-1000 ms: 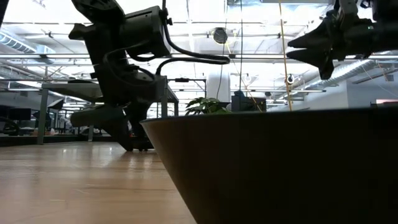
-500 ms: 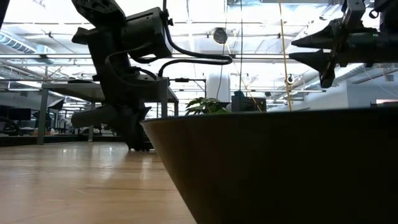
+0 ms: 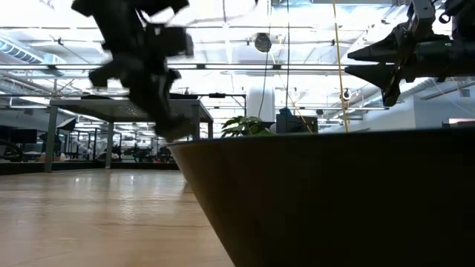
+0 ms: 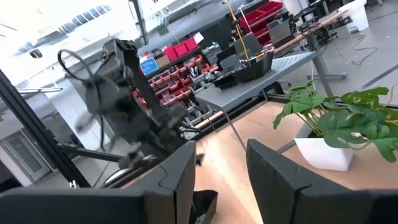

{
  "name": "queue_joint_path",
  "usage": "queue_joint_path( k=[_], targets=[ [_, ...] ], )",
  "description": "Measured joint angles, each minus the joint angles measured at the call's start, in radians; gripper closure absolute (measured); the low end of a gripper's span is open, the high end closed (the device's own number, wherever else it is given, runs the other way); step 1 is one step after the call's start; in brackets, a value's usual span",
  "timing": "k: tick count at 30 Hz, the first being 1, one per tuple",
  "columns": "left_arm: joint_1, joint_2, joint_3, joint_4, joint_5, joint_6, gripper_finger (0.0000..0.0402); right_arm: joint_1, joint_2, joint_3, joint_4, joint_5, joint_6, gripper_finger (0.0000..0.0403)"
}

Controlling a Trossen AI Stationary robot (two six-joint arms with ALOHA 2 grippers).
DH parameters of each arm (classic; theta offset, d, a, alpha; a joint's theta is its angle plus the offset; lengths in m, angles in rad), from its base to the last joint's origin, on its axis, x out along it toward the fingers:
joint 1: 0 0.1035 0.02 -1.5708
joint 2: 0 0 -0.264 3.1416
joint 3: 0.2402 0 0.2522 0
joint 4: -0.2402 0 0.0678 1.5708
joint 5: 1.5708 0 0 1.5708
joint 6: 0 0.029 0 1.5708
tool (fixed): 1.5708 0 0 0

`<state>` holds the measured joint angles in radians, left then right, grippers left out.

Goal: Pick & Place Mini shaped plates
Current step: Stack the black square plate on top of the other black square plates on the shelf

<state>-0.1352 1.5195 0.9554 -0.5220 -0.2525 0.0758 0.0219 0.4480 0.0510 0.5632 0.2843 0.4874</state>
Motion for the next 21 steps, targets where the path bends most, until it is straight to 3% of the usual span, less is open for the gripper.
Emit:
queue_joint_path(
  k=[8,17,21],
  targets=[
    [0.0,-0.227,0.001,0.055,-0.154,-0.067,0.0397,0.0,0.0,-0.001,-0.017,0.001,-0.002,0.0273],
    [0.086,-0.376,0.003,0.113,-0.577,0.047,0.0397,0.0,0.0,-0.002,-0.015,0.001,-0.002,0.0273],
    [0.201,-0.402,0.004,0.048,-0.571,0.009,0.0389,0.0,0.0,-0.002,-0.016,0.001,-0.002,0.0273]
  ],
)
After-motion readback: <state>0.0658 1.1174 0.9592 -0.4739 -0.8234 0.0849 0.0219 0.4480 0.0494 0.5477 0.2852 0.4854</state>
